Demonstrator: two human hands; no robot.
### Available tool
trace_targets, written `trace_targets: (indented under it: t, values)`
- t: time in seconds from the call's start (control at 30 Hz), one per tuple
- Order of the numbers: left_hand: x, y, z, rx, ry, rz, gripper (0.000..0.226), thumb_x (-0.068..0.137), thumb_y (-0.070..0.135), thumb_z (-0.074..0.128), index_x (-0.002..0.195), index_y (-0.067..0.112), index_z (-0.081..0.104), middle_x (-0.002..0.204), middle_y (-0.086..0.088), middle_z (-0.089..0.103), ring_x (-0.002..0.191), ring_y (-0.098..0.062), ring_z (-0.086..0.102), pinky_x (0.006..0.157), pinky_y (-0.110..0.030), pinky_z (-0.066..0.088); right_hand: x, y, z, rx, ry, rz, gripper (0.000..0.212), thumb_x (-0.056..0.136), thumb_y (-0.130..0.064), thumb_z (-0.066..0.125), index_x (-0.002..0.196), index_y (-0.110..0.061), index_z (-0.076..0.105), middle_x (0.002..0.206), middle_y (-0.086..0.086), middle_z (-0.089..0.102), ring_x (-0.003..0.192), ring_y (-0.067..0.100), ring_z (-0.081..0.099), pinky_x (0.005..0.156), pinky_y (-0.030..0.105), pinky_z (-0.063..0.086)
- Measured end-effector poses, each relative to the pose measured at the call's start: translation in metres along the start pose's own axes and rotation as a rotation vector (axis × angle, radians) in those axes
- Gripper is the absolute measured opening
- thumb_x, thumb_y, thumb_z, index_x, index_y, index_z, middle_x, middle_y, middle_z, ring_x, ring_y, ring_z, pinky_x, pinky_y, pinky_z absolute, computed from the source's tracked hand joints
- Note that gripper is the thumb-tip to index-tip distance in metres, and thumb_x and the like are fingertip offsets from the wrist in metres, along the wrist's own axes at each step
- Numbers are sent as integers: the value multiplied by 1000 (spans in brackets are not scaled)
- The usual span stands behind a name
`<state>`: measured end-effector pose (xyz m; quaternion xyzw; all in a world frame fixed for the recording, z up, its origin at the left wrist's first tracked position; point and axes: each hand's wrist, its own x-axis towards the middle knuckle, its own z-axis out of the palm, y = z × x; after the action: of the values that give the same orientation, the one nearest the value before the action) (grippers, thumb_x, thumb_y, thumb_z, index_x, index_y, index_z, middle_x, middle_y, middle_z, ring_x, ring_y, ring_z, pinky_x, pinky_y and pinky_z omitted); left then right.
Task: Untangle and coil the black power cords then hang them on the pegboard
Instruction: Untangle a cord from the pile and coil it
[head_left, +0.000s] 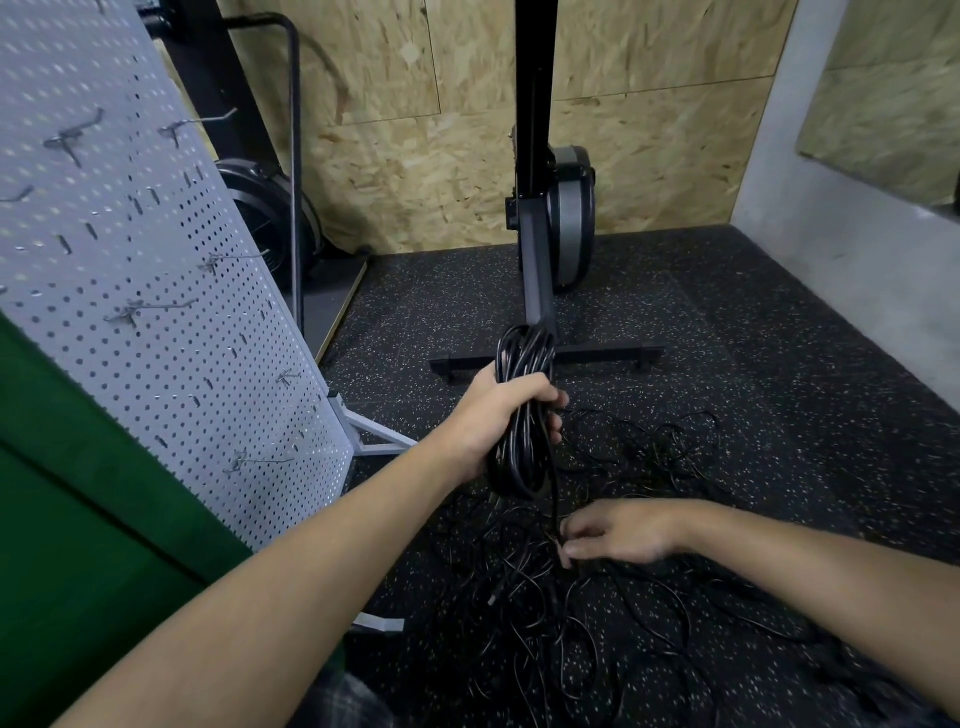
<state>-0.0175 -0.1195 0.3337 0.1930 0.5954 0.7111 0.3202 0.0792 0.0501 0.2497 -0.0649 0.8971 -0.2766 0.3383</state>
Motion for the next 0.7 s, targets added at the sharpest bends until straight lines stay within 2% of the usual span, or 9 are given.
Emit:
trace_targets:
  t: [0.07,0.17,0.23,0.3,0.37,0.47,0.53,0.6,0.7]
  values:
    - [-2,1,-2,69,-26,-16,43,72,15,69,111,2,56,89,-15,68,67,-24,64,68,-40,57,1,4,1,2,26,9,28,111,-42,43,105,-26,65,116,-4,74,111,17,63,101,34,47]
    - [-2,-1,-7,245,-49,-36,55,62,26,77,107,5,55,94,-18,68,73,-27,65,71,-42,57,-1,1,-2,45,93,28,27,112,-37,41,95,-26,59,80,-7,76,66,8,62,72,26,46]
    - [-3,-4,-9,310,-77,-58,54,63,26,79,106,6,55,97,-20,66,76,-28,66,73,-43,56,-2,0,-9,46,191,54,28,110,-38,46,93,-26,66,70,-11,72,51,7,59,60,22,45]
    - [-4,-8,-9,347,-113,-88,43,73,18,79,108,10,55,98,-19,67,77,-28,67,73,-41,56,-3,0,-19,61,285,68,29,106,-39,53,90,-29,74,66,-6,67,51,11,57,55,23,45]
    - [-5,-15,-7,455,-137,-79,37,81,12,76,112,17,57,94,-9,69,75,-21,69,74,-37,56,-3,-1,-28,181,299,78,28,105,-32,53,94,-25,78,55,-7,53,51,14,48,55,26,42]
    - [-3,-26,-4,628,-140,-43,50,71,28,80,117,27,59,95,5,73,90,-19,72,91,-41,56,-11,-6,-40,528,189,46,29,105,-10,44,110,-8,73,61,-7,39,55,9,32,54,24,32]
    - [-4,-29,-2,628,-154,-60,53,69,31,80,118,27,58,96,4,75,90,-17,71,94,-44,55,-23,-9,-43,596,100,-17,26,106,-6,45,93,-9,67,62,-8,39,59,10,33,59,24,35]
    - [-5,-28,0,596,-176,-80,51,72,28,79,118,23,59,90,8,72,83,-12,67,86,-36,54,-31,-8,-46,660,61,-67,27,106,-6,49,82,-10,60,64,-6,42,62,12,39,66,26,43]
    - [-6,-24,3,547,-204,-136,45,74,25,77,116,22,60,90,4,70,84,-15,68,84,-35,56,-35,2,-47,709,111,-86,22,106,-12,54,110,4,68,70,-2,54,69,12,53,76,29,51]
